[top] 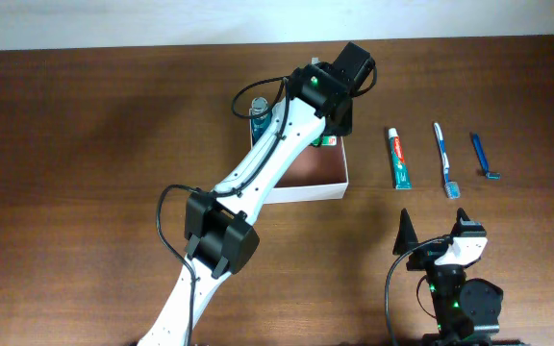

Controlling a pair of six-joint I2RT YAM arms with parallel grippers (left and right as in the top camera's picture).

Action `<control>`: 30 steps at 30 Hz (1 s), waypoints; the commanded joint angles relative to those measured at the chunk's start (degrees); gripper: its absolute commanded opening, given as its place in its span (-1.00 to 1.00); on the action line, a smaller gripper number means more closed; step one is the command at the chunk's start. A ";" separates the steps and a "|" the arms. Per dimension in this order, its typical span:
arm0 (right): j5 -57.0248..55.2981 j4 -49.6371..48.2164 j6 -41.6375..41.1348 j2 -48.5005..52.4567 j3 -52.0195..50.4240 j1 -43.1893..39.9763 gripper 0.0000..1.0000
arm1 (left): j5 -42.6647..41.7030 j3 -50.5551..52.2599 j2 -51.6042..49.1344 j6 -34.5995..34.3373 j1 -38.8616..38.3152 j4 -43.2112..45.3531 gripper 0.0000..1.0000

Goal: Pack container
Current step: 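Lower the soap bar into the box's right side and release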

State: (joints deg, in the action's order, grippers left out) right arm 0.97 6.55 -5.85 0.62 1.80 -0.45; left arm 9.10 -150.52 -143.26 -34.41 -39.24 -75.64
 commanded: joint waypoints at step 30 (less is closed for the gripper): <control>0.31 0.02 0.07 -0.37 -0.48 -0.48 0.98 | 1.25 -0.26 -0.26 -1.16 0.39 0.20 0.24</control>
State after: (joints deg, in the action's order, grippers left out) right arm 0.97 6.55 -5.80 0.62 1.80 -0.45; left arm 9.34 -150.52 -143.26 -35.22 -39.27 -75.61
